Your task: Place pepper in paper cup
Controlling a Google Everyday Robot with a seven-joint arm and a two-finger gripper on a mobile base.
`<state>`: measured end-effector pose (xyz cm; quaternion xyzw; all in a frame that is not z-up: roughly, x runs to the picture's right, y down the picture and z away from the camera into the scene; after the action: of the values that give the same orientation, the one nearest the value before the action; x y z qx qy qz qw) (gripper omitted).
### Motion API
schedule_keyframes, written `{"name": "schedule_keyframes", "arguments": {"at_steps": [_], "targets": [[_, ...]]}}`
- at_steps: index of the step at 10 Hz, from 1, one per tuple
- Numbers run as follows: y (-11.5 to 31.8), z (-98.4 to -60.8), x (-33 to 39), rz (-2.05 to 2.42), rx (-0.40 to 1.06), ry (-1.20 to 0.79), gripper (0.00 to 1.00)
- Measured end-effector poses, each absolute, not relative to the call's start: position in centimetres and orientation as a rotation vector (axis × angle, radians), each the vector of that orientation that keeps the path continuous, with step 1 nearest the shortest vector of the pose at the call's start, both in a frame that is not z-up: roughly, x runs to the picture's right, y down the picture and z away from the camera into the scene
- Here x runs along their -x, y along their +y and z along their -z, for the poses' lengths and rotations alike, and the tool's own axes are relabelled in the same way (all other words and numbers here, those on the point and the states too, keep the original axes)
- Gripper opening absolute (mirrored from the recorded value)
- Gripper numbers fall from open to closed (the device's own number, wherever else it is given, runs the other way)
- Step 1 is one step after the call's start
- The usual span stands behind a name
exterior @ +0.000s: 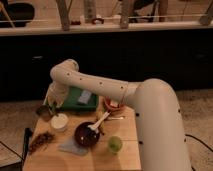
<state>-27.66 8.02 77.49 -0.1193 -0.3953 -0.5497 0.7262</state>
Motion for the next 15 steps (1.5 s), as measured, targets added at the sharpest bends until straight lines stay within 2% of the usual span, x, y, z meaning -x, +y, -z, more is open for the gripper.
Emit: {"name": "schedule_keyframes", "arguments": {"at_steps": [6,15], "targets": [[8.9,-74.9,28.8,1.238,0.363,-0.868,0.01],[13.7,-72.4,27.1,1.178,0.422,-0.831,0.01]]}}
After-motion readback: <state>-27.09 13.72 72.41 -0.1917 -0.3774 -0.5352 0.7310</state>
